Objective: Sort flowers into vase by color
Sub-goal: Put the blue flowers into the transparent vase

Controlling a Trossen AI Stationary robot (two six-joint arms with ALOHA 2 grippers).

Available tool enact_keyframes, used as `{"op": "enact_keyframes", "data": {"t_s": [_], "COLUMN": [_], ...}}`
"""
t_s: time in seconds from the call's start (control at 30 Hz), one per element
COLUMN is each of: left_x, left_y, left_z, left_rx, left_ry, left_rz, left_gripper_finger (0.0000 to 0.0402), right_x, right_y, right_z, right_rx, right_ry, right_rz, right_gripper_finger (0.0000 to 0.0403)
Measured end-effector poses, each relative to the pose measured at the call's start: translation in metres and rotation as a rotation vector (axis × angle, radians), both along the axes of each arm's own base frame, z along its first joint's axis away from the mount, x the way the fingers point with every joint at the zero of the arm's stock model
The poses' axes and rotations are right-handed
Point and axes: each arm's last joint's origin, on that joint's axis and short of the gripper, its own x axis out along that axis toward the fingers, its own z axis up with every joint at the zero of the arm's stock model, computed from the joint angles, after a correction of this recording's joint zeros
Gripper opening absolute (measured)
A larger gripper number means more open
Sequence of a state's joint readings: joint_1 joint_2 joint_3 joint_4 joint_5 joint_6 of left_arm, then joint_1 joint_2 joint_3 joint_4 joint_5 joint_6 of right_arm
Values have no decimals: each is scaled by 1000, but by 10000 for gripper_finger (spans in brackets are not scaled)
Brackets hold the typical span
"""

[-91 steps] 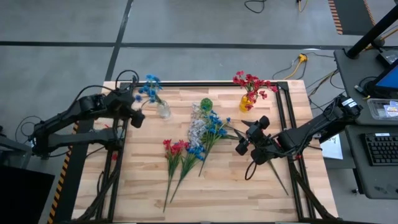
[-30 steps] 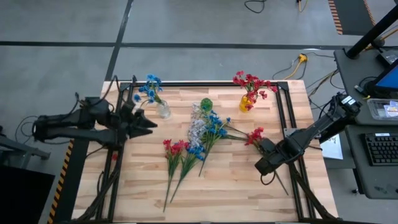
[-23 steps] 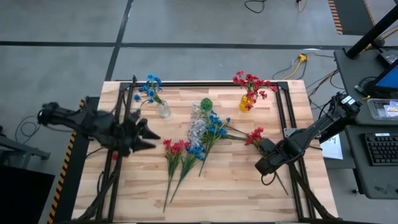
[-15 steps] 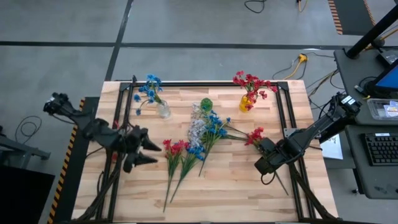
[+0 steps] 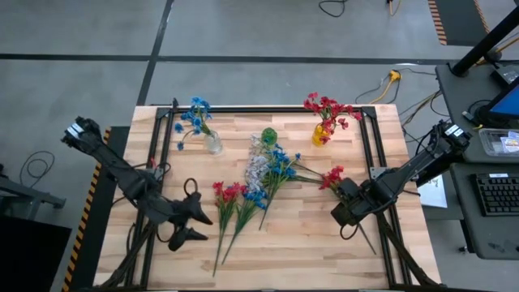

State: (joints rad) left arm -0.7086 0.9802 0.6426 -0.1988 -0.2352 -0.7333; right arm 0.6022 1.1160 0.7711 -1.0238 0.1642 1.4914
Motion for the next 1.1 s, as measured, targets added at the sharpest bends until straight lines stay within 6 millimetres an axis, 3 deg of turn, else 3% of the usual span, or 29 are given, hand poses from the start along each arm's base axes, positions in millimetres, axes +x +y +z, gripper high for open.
{"op": "enact_keyframes", "data": {"t_s": [0.33, 0.63, 1.1], "left_x": [0, -15, -26], "left_y": [1, 12, 25], "left_z": [-23, -38, -47], "left_rx": [-4, -26, -23], "left_ry": [80, 108, -44], "left_rz": [46, 67, 95], "left_gripper_finger": [207, 181, 170], "right_x": [-13, -12, -13], "right_y": [-12, -21, -24], "right_z": [-30, -50, -57], "right_rx": [-85, -90, -115], "right_ry": [69, 19, 0], "right_rz": [-35, -76, -86], "right_gripper_finger": [244, 236, 223]}}
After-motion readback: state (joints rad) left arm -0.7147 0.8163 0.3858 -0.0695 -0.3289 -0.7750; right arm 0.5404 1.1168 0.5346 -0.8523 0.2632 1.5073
